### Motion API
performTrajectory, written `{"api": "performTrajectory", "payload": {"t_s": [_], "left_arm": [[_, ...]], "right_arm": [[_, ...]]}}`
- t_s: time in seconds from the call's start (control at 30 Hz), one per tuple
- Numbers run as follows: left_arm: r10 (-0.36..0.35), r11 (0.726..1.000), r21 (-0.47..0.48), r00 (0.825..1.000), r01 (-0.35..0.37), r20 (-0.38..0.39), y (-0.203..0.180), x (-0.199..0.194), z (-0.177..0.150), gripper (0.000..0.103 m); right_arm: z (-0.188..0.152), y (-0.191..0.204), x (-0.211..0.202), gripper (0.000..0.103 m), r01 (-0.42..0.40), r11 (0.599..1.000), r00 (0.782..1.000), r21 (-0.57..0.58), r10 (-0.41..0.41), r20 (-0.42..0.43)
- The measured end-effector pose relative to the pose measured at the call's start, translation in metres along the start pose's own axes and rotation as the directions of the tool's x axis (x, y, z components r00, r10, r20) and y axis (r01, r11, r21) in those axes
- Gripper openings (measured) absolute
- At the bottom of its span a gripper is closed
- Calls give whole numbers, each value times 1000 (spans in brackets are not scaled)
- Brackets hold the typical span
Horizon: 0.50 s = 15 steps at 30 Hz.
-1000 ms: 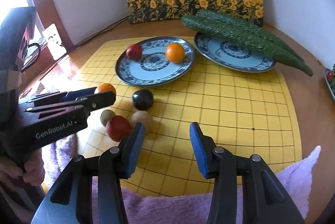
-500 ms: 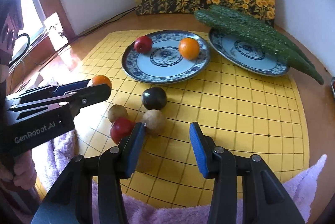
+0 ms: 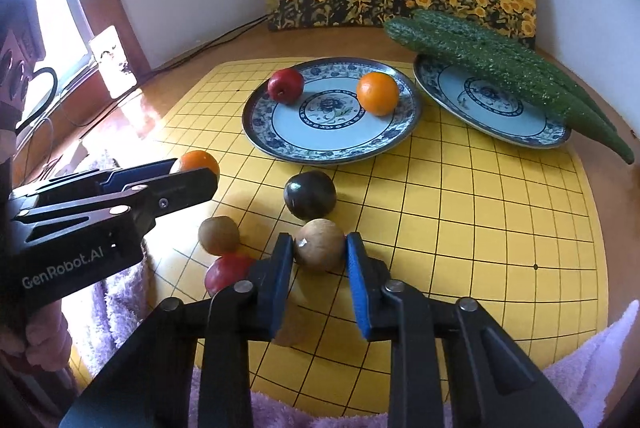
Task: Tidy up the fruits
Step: 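Lift the small orange with the left tool while the right tool grasps the tan round fruit, then place the small orange on the plate with the left tool while the right tool carries the tan fruit there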
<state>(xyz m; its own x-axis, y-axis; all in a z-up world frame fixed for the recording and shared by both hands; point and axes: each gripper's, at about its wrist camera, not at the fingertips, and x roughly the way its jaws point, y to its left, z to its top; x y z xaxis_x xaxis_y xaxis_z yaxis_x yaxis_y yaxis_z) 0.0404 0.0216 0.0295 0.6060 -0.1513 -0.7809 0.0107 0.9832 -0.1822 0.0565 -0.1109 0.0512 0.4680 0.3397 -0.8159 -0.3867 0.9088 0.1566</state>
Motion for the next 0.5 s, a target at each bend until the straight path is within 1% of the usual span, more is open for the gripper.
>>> {"api": "performTrajectory", "payload": {"t_s": [0.3, 0.5], "left_arm": [[0, 1000, -2, 1000, 0, 11, 1, -3, 2, 33], [-2, 1000, 4, 1000, 2, 20, -2, -5, 9, 33]], "right_arm": [[1, -2, -9, 28, -6, 1000, 1000, 7, 6, 24], [9, -6, -18, 28, -2, 1000, 999, 5, 1, 49]]}}
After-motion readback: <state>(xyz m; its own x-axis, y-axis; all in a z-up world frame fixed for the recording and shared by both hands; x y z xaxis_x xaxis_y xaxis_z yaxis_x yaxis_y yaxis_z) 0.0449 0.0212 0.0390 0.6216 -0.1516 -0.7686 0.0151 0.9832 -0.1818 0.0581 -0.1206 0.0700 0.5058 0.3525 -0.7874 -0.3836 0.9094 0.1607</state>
